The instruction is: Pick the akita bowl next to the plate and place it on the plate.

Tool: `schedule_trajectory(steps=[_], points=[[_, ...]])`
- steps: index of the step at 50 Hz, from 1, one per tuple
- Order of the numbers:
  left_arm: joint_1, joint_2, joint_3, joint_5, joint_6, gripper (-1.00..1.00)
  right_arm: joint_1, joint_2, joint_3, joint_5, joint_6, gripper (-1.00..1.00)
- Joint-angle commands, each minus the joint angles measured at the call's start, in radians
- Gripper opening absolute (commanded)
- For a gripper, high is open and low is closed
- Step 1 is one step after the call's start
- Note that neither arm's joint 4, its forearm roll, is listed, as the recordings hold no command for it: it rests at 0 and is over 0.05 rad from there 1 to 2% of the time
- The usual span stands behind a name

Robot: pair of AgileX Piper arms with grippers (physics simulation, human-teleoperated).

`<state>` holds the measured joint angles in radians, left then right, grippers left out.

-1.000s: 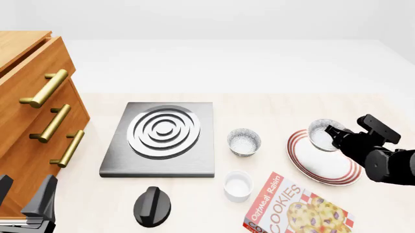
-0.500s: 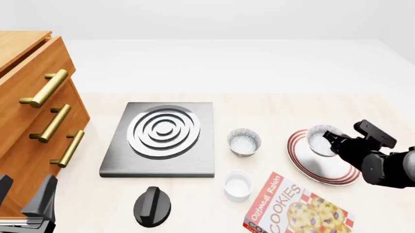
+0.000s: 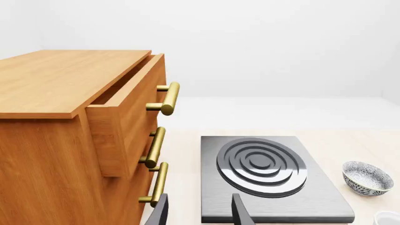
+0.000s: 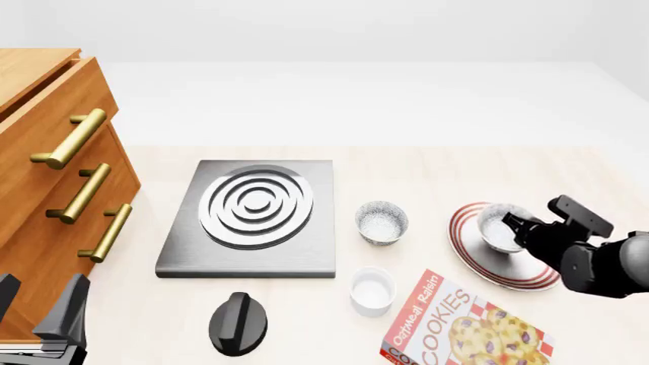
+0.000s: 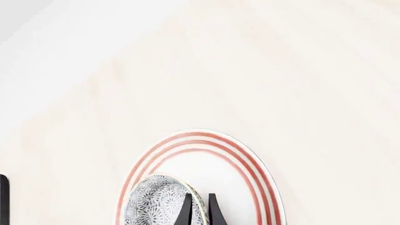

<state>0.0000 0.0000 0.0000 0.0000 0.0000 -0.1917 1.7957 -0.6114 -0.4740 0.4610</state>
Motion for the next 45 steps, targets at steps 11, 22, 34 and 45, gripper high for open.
schedule_trajectory(steps=[11,22,34,45], points=[[0.0,0.0,0.0,0.0,0.0,1.0,-0.009,0.034,-0.01,-0.013,-0.004,-1.0],[0.0,0.0,0.0,0.0,0.0,1.0,-0.007,0.019,-0.013,0.003,-0.006,1.0],[0.0,0.0,0.0,0.0,0.0,1.0,0.0,-0.052,-0.002,0.038,0.014,1.0],[0.0,0.0,0.0,0.0,0.0,1.0,0.002,-0.385,0.074,0.128,0.014,1.0]])
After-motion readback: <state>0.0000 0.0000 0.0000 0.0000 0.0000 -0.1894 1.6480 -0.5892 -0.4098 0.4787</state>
